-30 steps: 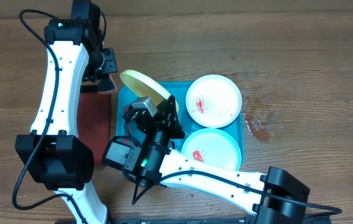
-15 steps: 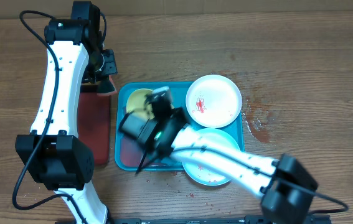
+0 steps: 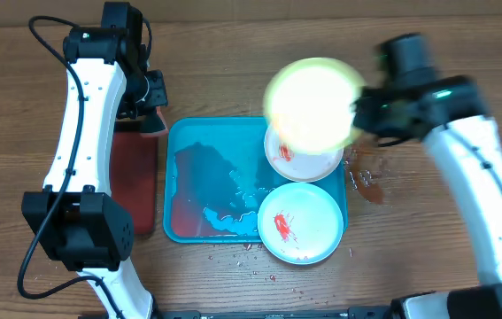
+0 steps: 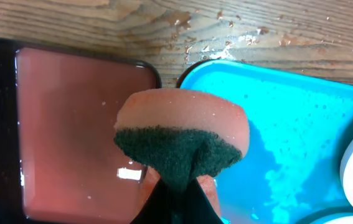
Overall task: Clean dirty plates on tray and stack at the side
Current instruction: 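Lift the yellow plate with right gripper and place it right of tray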
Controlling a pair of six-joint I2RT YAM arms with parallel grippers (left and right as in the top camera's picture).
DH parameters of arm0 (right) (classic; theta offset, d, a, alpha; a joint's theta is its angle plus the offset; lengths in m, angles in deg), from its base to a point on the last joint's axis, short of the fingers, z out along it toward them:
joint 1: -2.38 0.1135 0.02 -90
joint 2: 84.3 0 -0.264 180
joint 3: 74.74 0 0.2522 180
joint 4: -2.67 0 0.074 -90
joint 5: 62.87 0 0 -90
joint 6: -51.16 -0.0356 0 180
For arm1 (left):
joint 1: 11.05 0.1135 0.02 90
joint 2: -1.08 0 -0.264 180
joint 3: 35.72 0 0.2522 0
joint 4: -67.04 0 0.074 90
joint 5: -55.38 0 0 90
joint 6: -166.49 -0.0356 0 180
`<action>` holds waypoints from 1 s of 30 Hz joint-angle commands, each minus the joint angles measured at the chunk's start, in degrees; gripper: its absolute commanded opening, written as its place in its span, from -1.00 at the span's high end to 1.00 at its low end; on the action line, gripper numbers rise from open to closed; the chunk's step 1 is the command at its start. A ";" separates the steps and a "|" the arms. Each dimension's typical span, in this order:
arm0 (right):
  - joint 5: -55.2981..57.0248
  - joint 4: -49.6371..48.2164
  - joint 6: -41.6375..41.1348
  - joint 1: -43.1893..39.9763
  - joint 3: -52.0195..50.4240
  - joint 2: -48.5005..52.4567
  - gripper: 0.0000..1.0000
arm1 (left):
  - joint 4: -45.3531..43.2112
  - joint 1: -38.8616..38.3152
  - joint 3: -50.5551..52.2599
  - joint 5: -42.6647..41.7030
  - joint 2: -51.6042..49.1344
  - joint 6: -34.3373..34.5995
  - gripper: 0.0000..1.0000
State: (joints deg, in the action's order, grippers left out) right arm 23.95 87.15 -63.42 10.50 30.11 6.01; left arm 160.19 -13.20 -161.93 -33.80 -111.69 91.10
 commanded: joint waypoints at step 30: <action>-3.45 -20.83 -0.44 -30.49 -37.57 -0.52 -0.01 | -1.40 -2.38 2.82 -2.12 3.63 -1.31 0.92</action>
State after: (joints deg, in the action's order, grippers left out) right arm 21.59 64.68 -64.17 -19.75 -10.41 6.20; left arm 158.49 -15.21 -157.47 -34.22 -111.65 91.08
